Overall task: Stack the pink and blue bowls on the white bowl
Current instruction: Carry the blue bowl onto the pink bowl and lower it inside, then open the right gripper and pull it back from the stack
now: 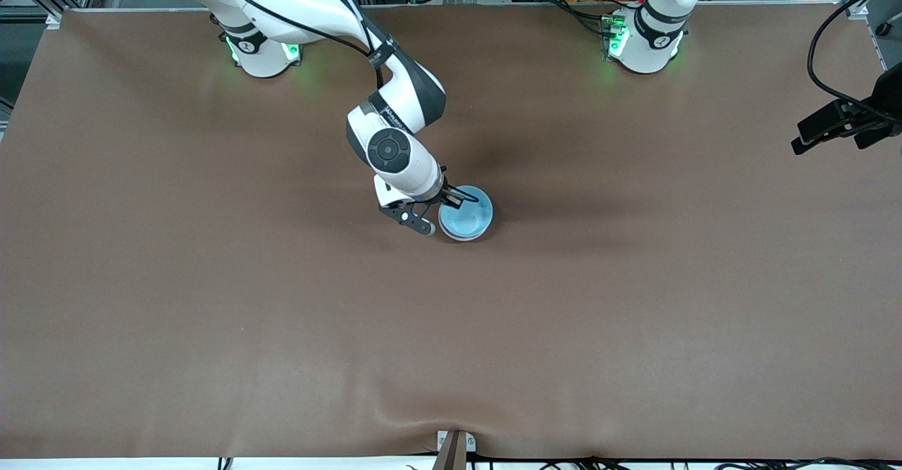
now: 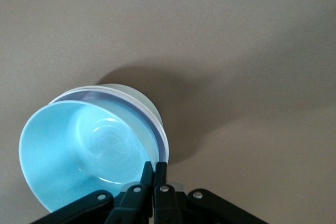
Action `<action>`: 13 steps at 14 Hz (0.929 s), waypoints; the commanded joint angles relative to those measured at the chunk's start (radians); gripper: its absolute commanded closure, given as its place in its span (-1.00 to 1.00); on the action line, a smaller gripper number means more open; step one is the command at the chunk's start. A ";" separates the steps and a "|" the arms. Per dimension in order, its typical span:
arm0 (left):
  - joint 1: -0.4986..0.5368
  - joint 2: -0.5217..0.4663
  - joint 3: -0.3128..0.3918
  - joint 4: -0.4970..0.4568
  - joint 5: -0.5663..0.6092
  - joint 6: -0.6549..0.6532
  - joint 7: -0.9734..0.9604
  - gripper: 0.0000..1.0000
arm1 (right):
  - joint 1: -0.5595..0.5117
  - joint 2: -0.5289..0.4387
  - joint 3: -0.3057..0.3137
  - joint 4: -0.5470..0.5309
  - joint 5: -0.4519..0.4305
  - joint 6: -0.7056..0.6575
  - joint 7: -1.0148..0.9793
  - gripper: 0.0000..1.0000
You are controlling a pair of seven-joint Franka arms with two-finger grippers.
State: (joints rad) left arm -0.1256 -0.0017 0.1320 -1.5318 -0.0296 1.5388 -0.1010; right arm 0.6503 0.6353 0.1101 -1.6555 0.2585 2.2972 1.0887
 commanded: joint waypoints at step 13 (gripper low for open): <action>0.003 -0.007 0.000 -0.011 -0.018 0.009 0.024 -1.00 | -0.259 -0.003 -0.127 0.423 -0.062 -0.409 -0.159 -1.00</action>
State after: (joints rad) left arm -0.1260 -0.0014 0.1315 -1.5349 -0.0297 1.5390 -0.1009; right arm 0.4872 0.6260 -0.0398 -1.3224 0.2090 1.9567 0.9977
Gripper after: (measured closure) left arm 0.000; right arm 0.000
